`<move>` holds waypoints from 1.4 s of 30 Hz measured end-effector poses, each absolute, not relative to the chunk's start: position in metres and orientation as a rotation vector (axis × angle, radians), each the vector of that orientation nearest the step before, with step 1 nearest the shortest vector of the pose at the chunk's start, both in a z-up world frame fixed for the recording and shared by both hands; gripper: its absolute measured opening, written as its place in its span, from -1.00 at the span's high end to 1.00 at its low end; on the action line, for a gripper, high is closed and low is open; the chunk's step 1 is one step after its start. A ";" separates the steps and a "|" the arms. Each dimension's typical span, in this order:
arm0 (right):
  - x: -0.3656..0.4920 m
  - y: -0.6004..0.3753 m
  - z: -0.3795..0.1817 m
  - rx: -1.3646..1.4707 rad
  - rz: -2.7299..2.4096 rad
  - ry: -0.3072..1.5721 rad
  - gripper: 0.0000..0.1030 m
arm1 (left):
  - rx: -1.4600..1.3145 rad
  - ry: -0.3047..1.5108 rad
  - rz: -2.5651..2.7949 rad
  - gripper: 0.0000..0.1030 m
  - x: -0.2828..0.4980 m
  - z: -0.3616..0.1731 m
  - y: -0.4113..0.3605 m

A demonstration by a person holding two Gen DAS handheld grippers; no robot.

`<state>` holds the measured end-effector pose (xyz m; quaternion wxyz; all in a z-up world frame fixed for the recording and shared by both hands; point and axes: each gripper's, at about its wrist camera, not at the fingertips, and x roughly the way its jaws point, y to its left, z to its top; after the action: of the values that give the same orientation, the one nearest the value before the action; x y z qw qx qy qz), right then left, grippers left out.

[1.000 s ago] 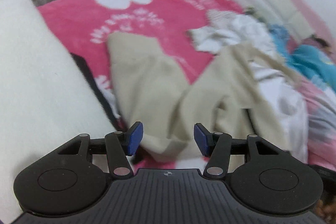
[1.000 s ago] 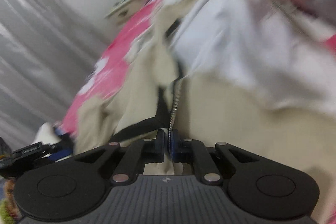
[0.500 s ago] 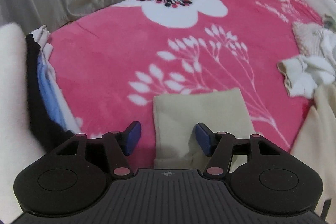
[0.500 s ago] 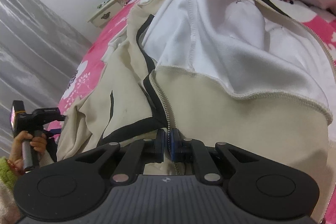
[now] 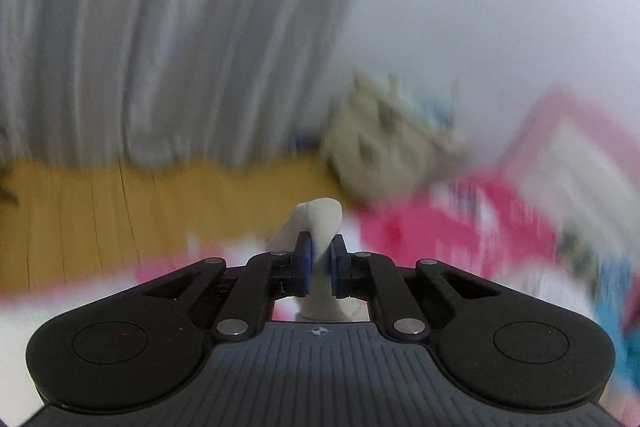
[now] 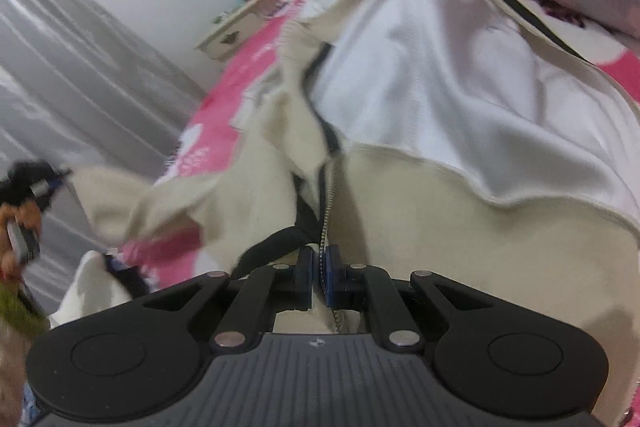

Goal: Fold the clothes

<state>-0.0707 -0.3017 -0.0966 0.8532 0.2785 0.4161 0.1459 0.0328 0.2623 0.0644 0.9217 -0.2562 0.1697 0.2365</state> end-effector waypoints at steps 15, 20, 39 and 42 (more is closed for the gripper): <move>-0.057 -0.275 -0.122 0.590 0.331 1.029 0.83 | -0.710 0.837 1.088 0.48 0.081 -0.084 0.377; -0.058 -0.285 -0.120 0.614 0.311 1.009 0.66 | -0.676 0.719 1.038 0.36 0.072 -0.043 0.363; -0.092 -0.267 -0.144 0.700 0.364 1.196 0.08 | -0.076 0.895 -0.281 0.25 -0.088 -0.067 0.066; -0.091 -0.261 -0.148 0.672 0.369 1.202 0.77 | -0.045 0.922 -0.413 0.25 -0.109 -0.093 0.045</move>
<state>-0.0914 -0.2608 -0.1481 0.7564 0.3081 0.5516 0.1695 -0.1092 0.0446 -0.0927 0.8747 -0.0214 0.4417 -0.1980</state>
